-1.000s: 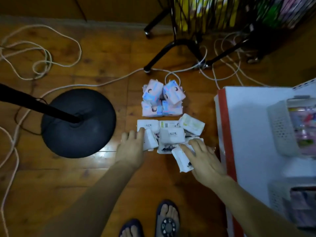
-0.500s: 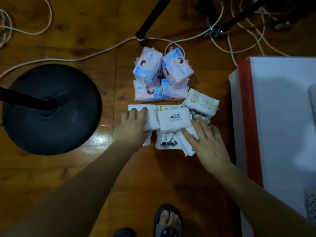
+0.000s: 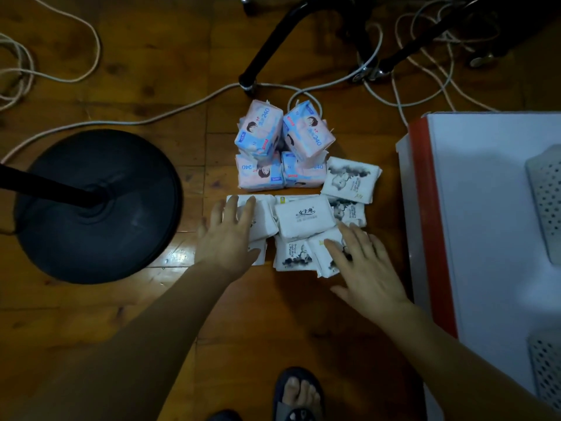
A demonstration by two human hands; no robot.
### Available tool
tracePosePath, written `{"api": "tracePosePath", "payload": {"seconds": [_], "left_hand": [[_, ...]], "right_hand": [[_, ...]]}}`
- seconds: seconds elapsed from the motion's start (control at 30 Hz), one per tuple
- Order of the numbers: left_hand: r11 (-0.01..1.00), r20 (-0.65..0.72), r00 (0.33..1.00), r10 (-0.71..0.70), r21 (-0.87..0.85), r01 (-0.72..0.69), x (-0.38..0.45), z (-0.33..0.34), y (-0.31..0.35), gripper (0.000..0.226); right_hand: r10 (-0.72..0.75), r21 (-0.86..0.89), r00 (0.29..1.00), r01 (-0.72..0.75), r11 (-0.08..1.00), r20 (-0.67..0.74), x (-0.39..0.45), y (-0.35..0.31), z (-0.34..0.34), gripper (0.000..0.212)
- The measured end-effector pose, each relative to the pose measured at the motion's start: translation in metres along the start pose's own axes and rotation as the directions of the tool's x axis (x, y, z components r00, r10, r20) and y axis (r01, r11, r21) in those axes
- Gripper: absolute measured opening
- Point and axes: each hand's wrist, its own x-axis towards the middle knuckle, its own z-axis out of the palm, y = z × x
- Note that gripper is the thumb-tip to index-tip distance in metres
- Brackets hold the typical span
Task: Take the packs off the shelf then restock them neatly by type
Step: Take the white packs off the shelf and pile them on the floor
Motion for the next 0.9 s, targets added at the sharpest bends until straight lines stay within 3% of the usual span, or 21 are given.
{"api": "tracePosePath", "payload": {"seconds": [0.1, 0.23, 0.37, 0.57, 0.73, 0.9], "left_hand": [[0.999, -0.047, 0.998, 0.033, -0.014, -0.034, -0.001, -0.002, 0.005, 0.092], [0.994, -0.159, 0.983, 0.097, -0.034, -0.104, 0.003, -0.004, 0.015, 0.082], [0.984, -0.208, 0.964, 0.164, -0.033, -0.175, 0.018, -0.007, 0.029, 0.079], [0.961, -0.159, 0.950, 0.269, -0.025, -0.276, 0.055, -0.008, 0.039, 0.080], [0.923, -0.088, 0.920, 0.383, 0.006, -0.384, 0.080, -0.002, 0.041, 0.080], [0.874, -0.059, 0.873, 0.485, 0.062, -0.482, 0.093, 0.004, 0.038, 0.077]], "right_hand": [[0.036, 0.136, 0.985, -0.013, 0.991, -0.166, 0.004, 0.005, -0.010, 0.059], [0.196, 0.168, 0.950, -0.157, 0.973, -0.242, 0.035, 0.031, -0.021, 0.051], [0.252, 0.129, 0.939, -0.227, 0.965, -0.233, 0.075, 0.057, -0.030, 0.061], [0.189, 0.074, 0.960, -0.177, 0.981, -0.206, 0.112, 0.081, -0.020, 0.077], [0.234, -0.016, 0.972, -0.234, 0.972, -0.024, 0.152, 0.086, -0.016, 0.088], [0.294, -0.054, 0.956, -0.293, 0.955, 0.009, 0.187, 0.096, -0.010, 0.098]]}}
